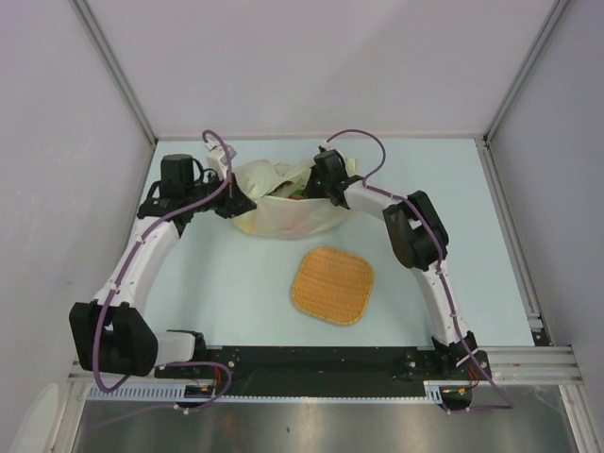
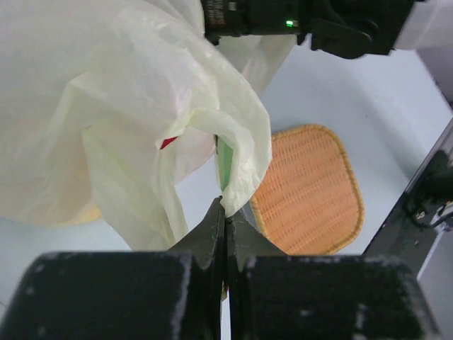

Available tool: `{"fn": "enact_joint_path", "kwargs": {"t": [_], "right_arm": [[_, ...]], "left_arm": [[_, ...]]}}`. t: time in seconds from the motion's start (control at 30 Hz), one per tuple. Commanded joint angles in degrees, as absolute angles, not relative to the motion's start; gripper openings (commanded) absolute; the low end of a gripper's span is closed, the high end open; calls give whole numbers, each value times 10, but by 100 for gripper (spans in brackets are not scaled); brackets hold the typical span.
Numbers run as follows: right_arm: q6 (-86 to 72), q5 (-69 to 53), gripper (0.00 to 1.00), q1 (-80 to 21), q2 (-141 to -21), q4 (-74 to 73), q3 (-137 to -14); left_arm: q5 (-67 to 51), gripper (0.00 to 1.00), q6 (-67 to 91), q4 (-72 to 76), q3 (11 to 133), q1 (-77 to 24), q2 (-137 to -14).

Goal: Take the fake fruits out of the plastic bag

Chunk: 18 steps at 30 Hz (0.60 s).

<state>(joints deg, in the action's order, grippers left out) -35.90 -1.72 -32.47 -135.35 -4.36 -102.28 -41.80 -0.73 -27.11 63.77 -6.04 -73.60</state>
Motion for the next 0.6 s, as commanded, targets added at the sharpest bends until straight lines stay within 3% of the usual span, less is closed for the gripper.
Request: {"fn": "enact_joint_path", "kwargs": {"t": [0.0, 0.3, 0.43, 0.57], "right_arm": [[-280, -116, 0, -331, -1231, 51, -983], [-168, -305, 0, -367, -1076, 126, -847], [-110, -273, 0, -386, -1031, 77, -828], [-91, -155, 0, -400, -1019, 45, -803]], "left_arm": [[-464, 0, 98, -175, 594, -26, -715], [-475, 0, 212, -31, 526, -33, -693], [-465, 0, 241, -5, 523, -35, -687], [-444, 0, 229, -32, 511, -35, -663]]}}
